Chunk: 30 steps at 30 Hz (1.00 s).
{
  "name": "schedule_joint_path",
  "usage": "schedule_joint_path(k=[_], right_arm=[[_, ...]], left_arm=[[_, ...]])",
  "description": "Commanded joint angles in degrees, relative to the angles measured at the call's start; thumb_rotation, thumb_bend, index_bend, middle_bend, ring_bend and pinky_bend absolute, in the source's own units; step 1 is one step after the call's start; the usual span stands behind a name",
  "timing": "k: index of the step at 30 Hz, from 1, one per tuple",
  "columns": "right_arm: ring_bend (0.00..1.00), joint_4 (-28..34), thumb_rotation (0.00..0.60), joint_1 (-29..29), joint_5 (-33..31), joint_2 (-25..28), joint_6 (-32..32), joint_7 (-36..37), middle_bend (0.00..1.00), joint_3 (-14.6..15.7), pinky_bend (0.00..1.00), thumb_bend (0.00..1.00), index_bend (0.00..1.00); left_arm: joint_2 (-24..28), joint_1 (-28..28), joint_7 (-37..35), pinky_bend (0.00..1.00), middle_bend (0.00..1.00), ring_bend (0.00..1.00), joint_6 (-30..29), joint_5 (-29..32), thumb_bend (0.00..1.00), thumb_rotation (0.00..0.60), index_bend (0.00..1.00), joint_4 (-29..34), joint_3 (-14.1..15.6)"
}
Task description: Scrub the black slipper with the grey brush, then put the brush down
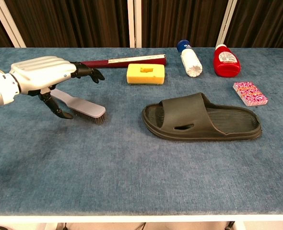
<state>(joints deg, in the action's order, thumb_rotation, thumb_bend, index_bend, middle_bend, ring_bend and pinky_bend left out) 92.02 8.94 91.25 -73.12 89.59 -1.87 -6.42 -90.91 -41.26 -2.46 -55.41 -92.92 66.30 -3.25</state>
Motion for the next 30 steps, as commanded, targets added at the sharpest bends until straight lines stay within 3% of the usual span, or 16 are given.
schedule_joint_path(k=[1, 14, 30], right_arm=[[0.0, -0.5, 0.6, -0.2, -0.1, -0.2, 0.1, 0.4, 0.0, 0.1, 0.0, 0.48, 0.0], [0.0, -2.4, 0.6, -0.6, -0.1, -0.3, 0.6, 1.8, 0.0, 0.4, 0.0, 0.48, 0.0], [0.0, -2.9, 0.6, -0.6, -0.8, -1.0, 0.1, 1.1, 0.0, 0.3, 0.0, 0.49, 0.0]], left_arm=[[0.3, -0.2, -0.2, 0.23, 0.19, 0.13, 0.4, 0.5, 0.12, 0.597, 0.15, 0.2, 0.3], [2.0, -2.3, -1.0, 0.27, 0.24, 0.15, 5.3, 4.1, 0.29, 0.6, 0.26, 1.6, 0.6], [2.1, -3.0, -1.9, 0.28, 0.25, 0.15, 6.4, 5.2, 0.31, 0.6, 0.31, 0.1, 2.0]])
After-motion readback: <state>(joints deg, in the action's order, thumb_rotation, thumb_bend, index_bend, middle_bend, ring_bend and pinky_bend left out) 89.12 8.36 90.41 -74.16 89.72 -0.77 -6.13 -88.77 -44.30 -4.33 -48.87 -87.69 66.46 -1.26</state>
